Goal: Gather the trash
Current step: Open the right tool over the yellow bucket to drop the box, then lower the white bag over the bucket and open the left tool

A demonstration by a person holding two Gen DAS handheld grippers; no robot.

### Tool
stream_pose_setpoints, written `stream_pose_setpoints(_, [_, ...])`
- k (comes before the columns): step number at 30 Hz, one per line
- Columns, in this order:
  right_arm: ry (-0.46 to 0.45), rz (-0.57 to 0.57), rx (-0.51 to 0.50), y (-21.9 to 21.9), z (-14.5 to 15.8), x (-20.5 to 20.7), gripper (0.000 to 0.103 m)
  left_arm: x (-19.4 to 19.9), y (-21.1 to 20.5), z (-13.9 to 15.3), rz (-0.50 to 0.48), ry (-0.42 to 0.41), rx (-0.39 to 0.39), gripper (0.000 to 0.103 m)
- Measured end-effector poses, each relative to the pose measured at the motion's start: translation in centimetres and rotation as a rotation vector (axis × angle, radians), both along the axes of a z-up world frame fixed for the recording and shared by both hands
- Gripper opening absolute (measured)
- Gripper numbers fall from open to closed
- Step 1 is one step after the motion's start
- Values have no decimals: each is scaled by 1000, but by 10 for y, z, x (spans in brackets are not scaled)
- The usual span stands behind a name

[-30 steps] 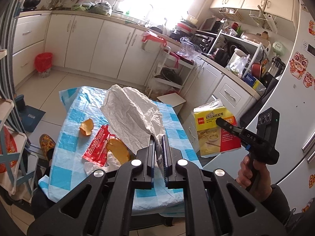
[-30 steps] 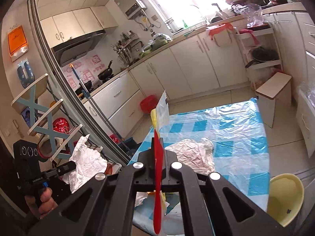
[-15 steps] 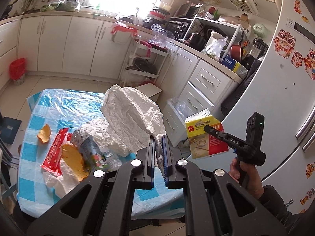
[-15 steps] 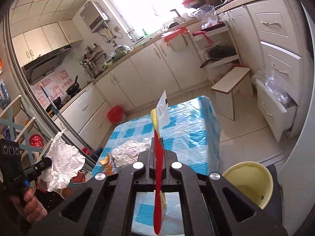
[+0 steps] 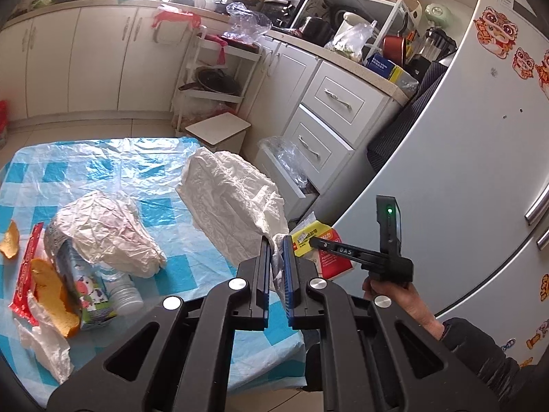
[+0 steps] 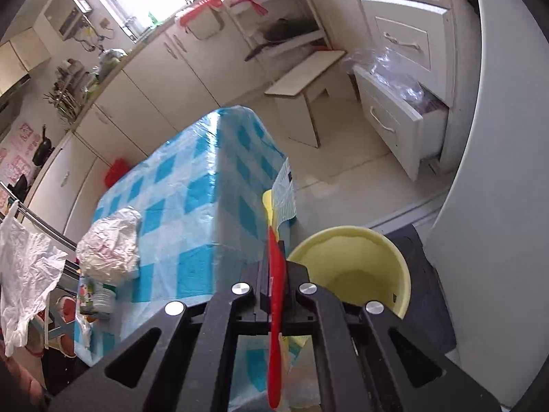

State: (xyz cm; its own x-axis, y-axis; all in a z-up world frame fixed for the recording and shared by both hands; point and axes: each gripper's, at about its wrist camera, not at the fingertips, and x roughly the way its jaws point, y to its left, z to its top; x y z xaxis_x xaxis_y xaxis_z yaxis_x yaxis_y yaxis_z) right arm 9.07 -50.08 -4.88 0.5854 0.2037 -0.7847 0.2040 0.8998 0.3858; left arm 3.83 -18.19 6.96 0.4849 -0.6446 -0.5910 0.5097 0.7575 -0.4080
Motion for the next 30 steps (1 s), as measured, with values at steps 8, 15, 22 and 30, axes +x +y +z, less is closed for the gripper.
stream_pose_setpoints(8, [136,-49,-12,-12,-33,28,25,20,-61,-39,-73,51,56,7])
stream_pose_setpoints(15, [-75,-140,-1,-23,10,15,45,34,-107,-86,-116,118,117,7])
stream_pose_setpoints(22, [-241,-218,-15,-35,44,2,55,49,-165,-127,-166,157,192,7])
stream_pose_setpoints(30, [-246,-207,19,-37,45,8,56,66,-196,-168,-173,234,286,25])
